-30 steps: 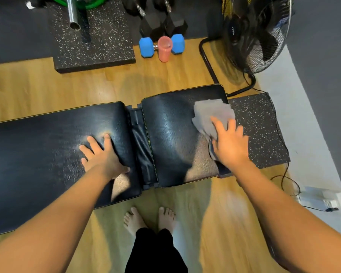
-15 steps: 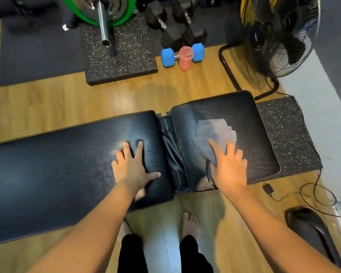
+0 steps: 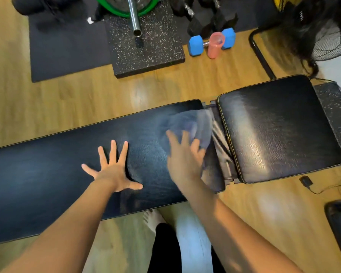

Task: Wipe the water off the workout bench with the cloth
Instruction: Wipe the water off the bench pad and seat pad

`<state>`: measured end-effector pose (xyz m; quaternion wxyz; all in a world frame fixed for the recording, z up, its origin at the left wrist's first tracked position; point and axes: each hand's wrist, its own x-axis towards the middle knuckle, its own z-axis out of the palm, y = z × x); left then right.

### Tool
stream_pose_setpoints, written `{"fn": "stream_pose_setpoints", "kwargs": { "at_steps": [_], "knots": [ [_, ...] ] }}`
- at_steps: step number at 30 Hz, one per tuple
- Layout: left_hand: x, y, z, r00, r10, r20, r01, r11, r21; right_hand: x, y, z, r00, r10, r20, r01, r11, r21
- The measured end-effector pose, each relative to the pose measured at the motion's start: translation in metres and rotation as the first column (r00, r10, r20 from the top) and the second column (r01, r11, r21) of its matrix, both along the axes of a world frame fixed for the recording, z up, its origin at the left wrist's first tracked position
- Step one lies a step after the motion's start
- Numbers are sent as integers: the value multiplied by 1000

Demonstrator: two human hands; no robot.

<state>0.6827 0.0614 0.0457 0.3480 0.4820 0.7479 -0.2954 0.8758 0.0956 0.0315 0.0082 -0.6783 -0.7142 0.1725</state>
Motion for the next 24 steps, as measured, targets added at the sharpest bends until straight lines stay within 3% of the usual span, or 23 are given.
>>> {"fn": "stream_pose_setpoints", "kwargs": {
  "at_steps": [2, 4, 7, 11, 15, 18, 20, 24],
  "knots": [
    [-7, -4, -4, 998, 22, 63, -22, 1000, -4, -20, -42, -5, 973, 232, 11, -232, 972, 36],
    [-9, -5, -13, 997, 36, 72, -36, 999, -7, -14, -82, -12, 888, 455, 70, -459, 888, 42],
    [-8, -1, -13, 995, 58, 81, -52, 996, -69, 21, -87, -19, 818, 565, 110, -574, 814, 90],
    [-11, 1, -12, 989, 69, 131, -57, 994, -91, 52, -19, -18, 869, 445, 216, -461, 887, 29],
    [-9, 3, -9, 991, 68, 118, -53, 991, -119, 48, 59, -10, 970, 89, 227, -89, 996, -8],
    [-9, 4, -8, 989, 70, 127, -53, 990, -133, 26, 88, -10, 975, -142, 170, 155, 986, -63],
    [-9, 5, -7, 989, 75, 131, -57, 989, -136, 10, 68, -7, 973, -97, 208, 105, 994, -27],
    [-10, 4, -6, 986, 70, 149, -51, 990, -133, -9, -30, -11, 937, 274, 215, -287, 957, 31]
  ]
}}
